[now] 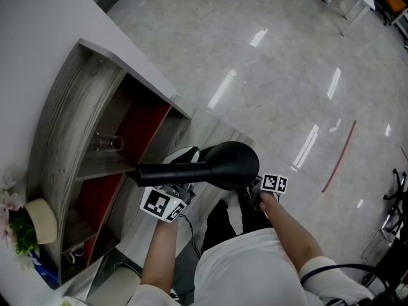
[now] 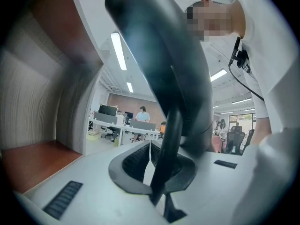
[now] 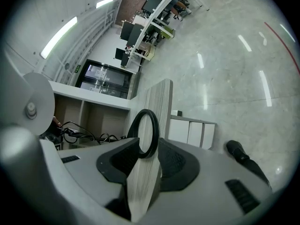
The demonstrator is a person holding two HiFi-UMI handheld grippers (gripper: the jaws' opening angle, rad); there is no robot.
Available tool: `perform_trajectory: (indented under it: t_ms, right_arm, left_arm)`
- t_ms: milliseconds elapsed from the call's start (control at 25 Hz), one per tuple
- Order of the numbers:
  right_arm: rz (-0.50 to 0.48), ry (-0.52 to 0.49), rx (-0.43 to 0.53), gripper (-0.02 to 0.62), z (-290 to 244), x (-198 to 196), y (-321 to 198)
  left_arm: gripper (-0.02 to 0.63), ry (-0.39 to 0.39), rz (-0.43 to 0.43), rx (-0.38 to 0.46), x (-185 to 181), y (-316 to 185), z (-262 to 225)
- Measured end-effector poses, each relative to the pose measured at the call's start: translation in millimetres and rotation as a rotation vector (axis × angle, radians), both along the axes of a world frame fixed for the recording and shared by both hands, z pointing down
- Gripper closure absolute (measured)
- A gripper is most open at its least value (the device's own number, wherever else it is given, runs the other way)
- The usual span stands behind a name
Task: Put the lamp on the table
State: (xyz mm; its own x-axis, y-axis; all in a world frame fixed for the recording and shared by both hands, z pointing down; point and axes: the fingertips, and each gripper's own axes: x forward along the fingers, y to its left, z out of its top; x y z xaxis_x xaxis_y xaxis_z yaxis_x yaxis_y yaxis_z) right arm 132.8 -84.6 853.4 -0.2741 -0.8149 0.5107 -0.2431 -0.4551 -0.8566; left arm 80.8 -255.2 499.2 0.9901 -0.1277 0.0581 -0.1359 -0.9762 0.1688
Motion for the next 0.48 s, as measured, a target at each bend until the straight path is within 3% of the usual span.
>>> perform_trajectory:
  t_ms: [320, 480]
  right_arm:
    - [-0.045, 0.020, 0.020, 0.463, -13.5, 13.7, -5.2]
    - [-0.072, 0.020, 0.033, 0.463, -19.6, 15.1, -9.1]
  left_arm:
    - [0.593, -0.033, -0.027, 0.018, -1.0, 1.9, 4.6]
    - [0.551, -0.071, -0.050, 0.029, -4.0, 1.3, 11.5]
